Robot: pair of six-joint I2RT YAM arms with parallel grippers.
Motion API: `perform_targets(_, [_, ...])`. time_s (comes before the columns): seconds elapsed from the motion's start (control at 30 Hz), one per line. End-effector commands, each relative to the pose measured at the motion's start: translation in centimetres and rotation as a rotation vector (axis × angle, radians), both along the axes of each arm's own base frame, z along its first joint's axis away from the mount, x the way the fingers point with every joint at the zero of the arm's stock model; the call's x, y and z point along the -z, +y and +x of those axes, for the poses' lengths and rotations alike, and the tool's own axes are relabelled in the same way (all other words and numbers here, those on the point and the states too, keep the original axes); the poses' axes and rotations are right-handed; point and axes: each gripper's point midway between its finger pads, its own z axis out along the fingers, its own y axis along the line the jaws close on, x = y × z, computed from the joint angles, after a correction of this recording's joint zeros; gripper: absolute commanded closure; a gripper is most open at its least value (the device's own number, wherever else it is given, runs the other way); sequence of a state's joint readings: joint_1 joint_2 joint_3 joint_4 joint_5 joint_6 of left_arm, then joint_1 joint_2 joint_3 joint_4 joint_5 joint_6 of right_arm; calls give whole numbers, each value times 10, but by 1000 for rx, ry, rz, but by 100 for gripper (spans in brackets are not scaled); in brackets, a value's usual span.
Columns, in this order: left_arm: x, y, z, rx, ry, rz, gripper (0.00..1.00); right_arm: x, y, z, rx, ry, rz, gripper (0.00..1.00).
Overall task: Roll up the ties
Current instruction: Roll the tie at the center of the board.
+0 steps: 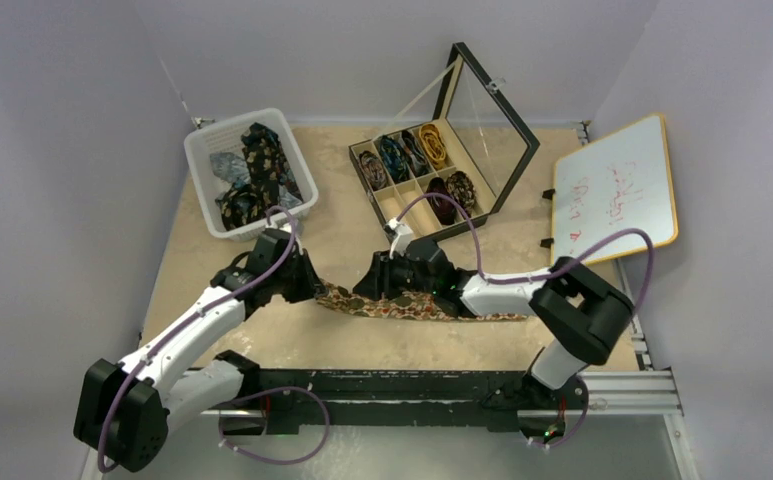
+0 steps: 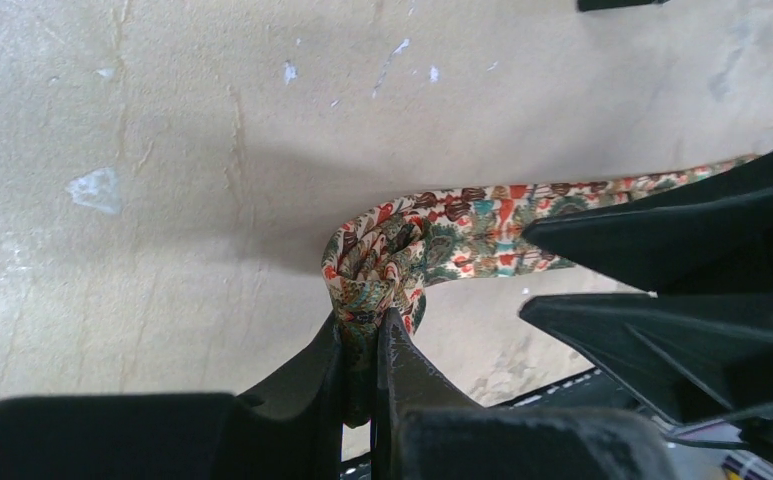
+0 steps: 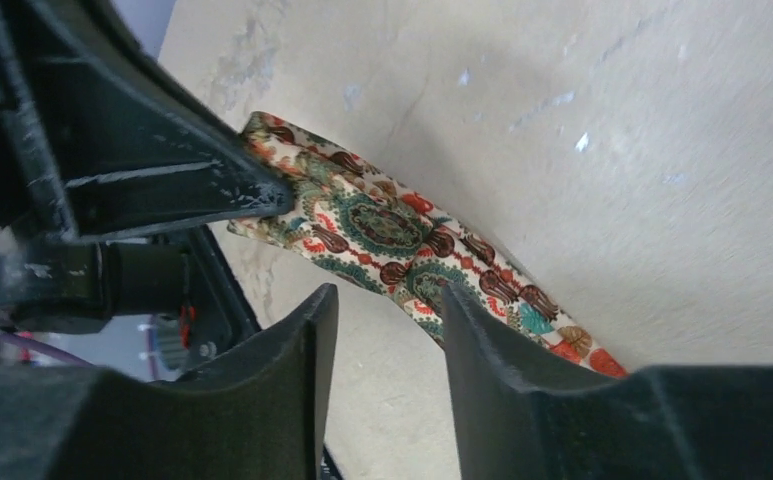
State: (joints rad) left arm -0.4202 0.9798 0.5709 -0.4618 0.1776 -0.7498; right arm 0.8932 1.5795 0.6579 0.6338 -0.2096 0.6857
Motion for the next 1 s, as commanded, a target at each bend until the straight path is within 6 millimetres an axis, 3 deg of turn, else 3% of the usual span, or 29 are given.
perform_targets(0.0, [-1, 11, 1, 5, 14, 140, 100, 1, 23, -4, -26, 148, 79, 58])
perform_targets(0.13, [1, 10, 0, 18, 34, 202, 100, 10, 39, -2, -43, 205, 121, 68])
perform_targets(0.3, [-3, 7, 3, 25, 15, 265, 100, 13, 52, 6, -45, 225, 140, 71])
perform_targets(0.4, [-7, 4, 3, 26, 13, 301, 100, 28, 59, 6, -58, 270, 125, 78])
perform_targets(0.63, [-7, 2, -1, 1, 45, 480, 100, 35, 65, -3, -107, 315, 129, 80])
perform_targets(0.83, [-8, -4, -11, -8, 65, 665, 100, 19, 27, 29, 43, 246, 92, 71])
perform_targets(0.97, [0, -11, -13, -6, 86, 770, 100, 23, -28, 60, 271, 236, 15, 67])
